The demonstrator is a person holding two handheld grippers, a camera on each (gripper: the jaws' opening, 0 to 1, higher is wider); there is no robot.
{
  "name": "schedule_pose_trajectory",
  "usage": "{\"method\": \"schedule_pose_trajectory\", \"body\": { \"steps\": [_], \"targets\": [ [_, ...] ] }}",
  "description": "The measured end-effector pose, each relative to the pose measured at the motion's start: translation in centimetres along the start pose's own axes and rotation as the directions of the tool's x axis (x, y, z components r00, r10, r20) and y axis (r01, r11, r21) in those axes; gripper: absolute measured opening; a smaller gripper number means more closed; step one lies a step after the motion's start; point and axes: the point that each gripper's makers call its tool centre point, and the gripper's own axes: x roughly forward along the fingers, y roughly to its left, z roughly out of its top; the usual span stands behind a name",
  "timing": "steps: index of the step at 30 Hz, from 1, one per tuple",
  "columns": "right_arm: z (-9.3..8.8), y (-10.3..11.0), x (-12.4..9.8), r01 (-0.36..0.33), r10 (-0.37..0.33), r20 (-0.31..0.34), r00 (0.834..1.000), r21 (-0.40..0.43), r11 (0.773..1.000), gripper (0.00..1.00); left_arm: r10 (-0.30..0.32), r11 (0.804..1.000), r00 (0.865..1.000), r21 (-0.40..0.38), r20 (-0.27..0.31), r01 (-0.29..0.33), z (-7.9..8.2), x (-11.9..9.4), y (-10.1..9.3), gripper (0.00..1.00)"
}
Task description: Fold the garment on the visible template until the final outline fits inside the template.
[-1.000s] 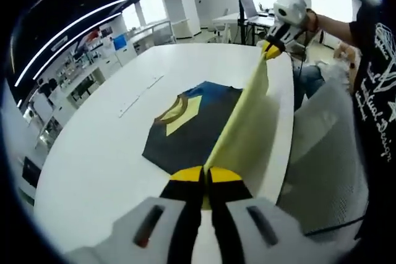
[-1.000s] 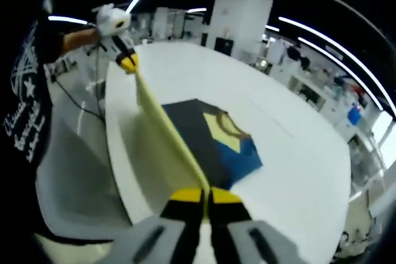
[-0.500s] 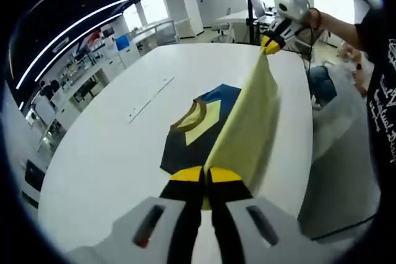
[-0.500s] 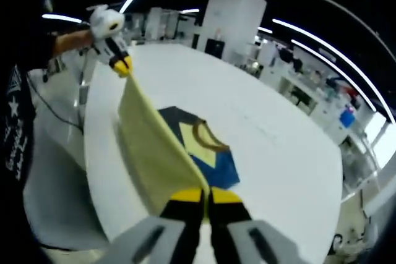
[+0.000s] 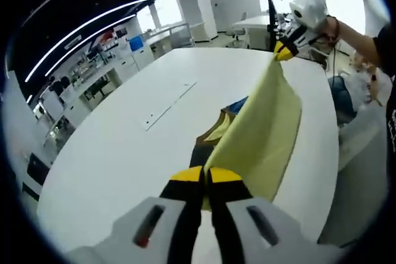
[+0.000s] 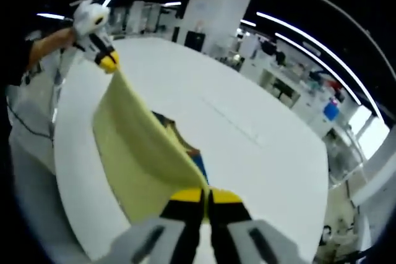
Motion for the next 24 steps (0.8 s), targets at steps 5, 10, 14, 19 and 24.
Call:
{"method": "schedule_pose_trajectory", "body": {
  "steps": [5,10,14,19,24],
  "targets": [
    [-0.2,-0.9,2.4,0.033,-0.034,-0.035,0.999,-0.016,0.999,0.00,0.009,0.999,1.000,-0.050,-0.015,-0.010,-0.4,2.0,1.6,0.00],
    [-1.2,-1.7,5.2,0.048,-0.055,-0.091,0.994,-0.071,0.996,0.00,-0.012,0.996,0.998,-0.084,-0.055,0.007,-2.0,4.7,2.7,0.00],
    [-1.6,-1.8,7.2,0.031,-0.039,-0.110,0.993,-0.073,0.997,0.00,-0.037,0.993,0.994,-0.112,-0.105,0.025,-3.9,6.6,2.7,0.00],
    [-2.5,-1.8,9.8,-0.009,-0.004,-0.144,0.990,-0.086,0.996,0.00,-0.049,0.982,0.991,-0.188,-0.123,0.025,-6.0,8.7,3.8,0.00],
    [-4.0,-1.5,11.7,-0.057,0.038,-0.193,0.981,-0.096,0.994,0.00,-0.067,0.975,0.988,-0.220,-0.139,0.035,-7.5,10.3,4.2,0.00]
  ]
}}
